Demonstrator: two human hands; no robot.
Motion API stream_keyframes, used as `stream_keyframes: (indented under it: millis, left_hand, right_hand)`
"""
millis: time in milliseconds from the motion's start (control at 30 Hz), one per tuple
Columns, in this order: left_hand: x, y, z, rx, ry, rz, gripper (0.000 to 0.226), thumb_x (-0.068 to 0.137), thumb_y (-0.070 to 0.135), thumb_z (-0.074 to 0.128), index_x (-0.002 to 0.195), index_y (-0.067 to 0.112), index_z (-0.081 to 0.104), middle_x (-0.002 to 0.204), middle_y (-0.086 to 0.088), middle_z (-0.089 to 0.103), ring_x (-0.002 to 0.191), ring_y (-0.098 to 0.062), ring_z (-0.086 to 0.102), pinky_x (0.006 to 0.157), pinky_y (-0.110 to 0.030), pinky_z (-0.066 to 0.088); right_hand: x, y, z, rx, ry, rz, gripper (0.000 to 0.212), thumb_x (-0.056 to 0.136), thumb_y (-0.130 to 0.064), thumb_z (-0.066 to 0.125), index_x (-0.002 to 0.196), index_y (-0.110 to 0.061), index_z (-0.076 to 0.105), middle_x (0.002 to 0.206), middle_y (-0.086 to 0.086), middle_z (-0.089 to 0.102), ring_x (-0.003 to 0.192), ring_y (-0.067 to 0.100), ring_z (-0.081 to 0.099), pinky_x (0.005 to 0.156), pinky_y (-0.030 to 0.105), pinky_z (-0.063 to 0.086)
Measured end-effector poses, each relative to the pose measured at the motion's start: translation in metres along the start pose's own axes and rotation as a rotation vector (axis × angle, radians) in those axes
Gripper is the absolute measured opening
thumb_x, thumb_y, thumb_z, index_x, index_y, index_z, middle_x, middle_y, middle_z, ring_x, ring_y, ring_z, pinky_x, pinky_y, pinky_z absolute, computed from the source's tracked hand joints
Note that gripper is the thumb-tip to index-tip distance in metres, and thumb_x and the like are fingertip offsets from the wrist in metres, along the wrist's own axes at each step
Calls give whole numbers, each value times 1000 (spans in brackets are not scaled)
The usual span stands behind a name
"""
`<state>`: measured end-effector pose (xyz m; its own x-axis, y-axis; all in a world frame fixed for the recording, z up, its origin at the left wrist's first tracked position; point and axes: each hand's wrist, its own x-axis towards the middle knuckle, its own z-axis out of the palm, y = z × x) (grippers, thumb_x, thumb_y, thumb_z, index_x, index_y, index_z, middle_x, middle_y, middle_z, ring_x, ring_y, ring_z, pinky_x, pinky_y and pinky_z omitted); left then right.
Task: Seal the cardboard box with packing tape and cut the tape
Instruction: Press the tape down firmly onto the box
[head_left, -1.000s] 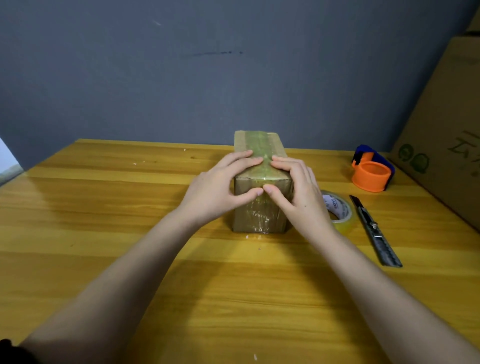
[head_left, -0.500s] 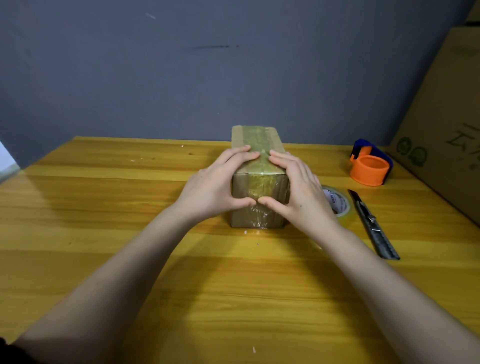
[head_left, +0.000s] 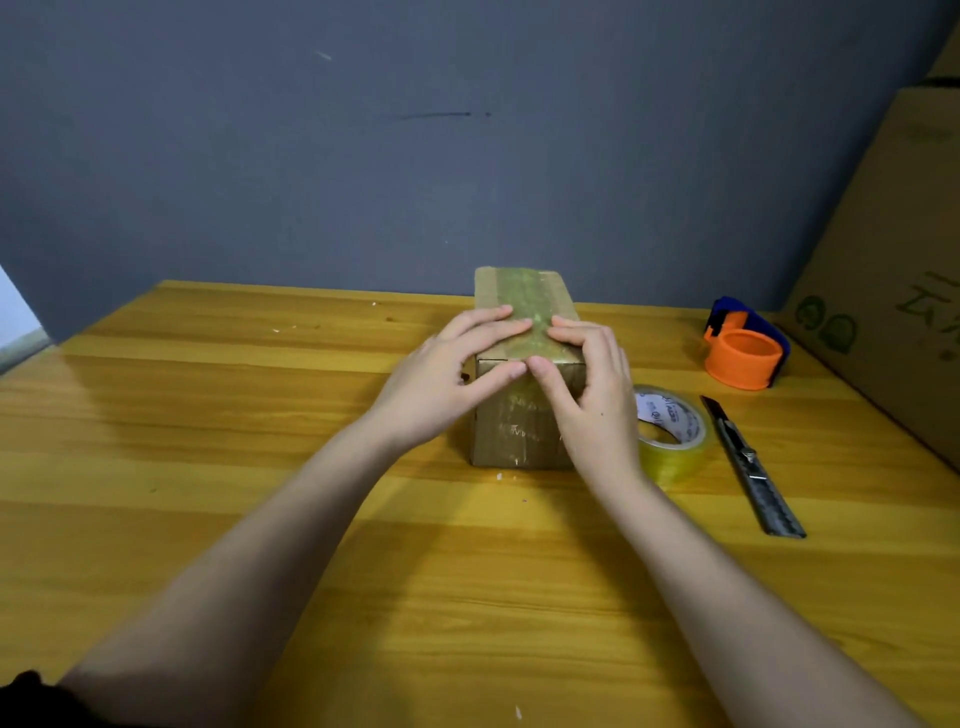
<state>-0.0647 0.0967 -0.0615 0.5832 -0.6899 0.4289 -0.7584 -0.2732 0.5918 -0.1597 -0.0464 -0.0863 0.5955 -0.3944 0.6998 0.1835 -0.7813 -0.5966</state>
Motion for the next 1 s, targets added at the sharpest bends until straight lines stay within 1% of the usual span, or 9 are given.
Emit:
stream_keyframes:
  millis: [100, 167, 333, 467, 600, 700, 800, 867, 1000]
  left_hand:
    - [0, -3, -2, 37, -26, 32, 60, 75, 67, 48, 132, 52, 39, 145, 25, 33, 134, -8, 38, 107, -46, 38]
    - [0, -4, -2, 49, -33, 48, 65, 72, 66, 52, 133, 52, 36, 146, 24, 32, 135, -8, 37, 108, -46, 38]
    - [-1, -2, -2, 113, -35, 70, 76, 66, 63, 61, 135, 49, 34, 148, 22, 29, 135, -9, 37, 106, -45, 39]
    - [-2, 1, -3, 174, -35, 91, 80, 68, 51, 73, 137, 46, 33, 149, 20, 28, 136, -8, 35, 107, -45, 38]
    - [-2, 3, -4, 194, -43, 92, 86, 65, 48, 77, 138, 44, 31, 150, 19, 27, 136, -9, 35, 106, -46, 39]
    - [-2, 3, -4, 175, -55, 88, 89, 64, 45, 79, 138, 44, 30, 150, 20, 25, 137, -7, 34, 103, -45, 43]
    - [-1, 1, -4, 104, -62, 102, 87, 65, 41, 80, 138, 42, 33, 151, 19, 25, 138, -2, 29, 106, -43, 40]
    - [0, -2, -3, 64, -65, 108, 85, 66, 39, 80, 138, 42, 35, 151, 18, 26, 138, -1, 28, 109, -42, 37]
    - [2, -6, -3, 15, -92, 106, 83, 69, 36, 79, 138, 43, 34, 152, 15, 24, 139, -3, 25, 110, -42, 36]
  right_hand:
    - [0, 2, 1, -17, -11, -18, 44, 84, -49, 55, 113, -15, 57, 122, -5, 57, 115, 19, 51, 96, 23, 36]
    - [0, 6, -2, -36, -47, -43, 48, 83, -49, 57, 117, -16, 56, 126, -5, 55, 118, 18, 49, 98, 22, 36]
    - [1, 11, -13, -145, -146, -128, 60, 79, -53, 62, 126, -18, 51, 135, -6, 51, 125, 16, 46, 106, 26, 34]
    - [3, 10, -19, -262, -178, -188, 67, 76, -56, 61, 130, -17, 49, 139, -5, 49, 127, 18, 45, 106, 30, 35]
    - [3, 8, -23, -323, -211, -184, 73, 73, -57, 65, 133, -20, 46, 142, -8, 46, 131, 15, 41, 106, 34, 36]
    - [3, 8, -25, -268, -248, -165, 75, 73, -53, 70, 135, -21, 44, 144, -8, 43, 133, 11, 39, 107, 27, 33]
    - [3, 7, -25, -178, -244, -131, 71, 74, -46, 74, 135, -23, 45, 144, -11, 42, 130, 3, 40, 97, 20, 36]
    - [4, 6, -27, -161, -256, -116, 68, 76, -45, 72, 135, -26, 44, 144, -16, 40, 129, -2, 38, 96, 19, 37]
    - [9, 9, -37, -150, -362, -132, 65, 81, -45, 66, 139, -33, 38, 142, -29, 30, 128, -11, 29, 100, 21, 34]
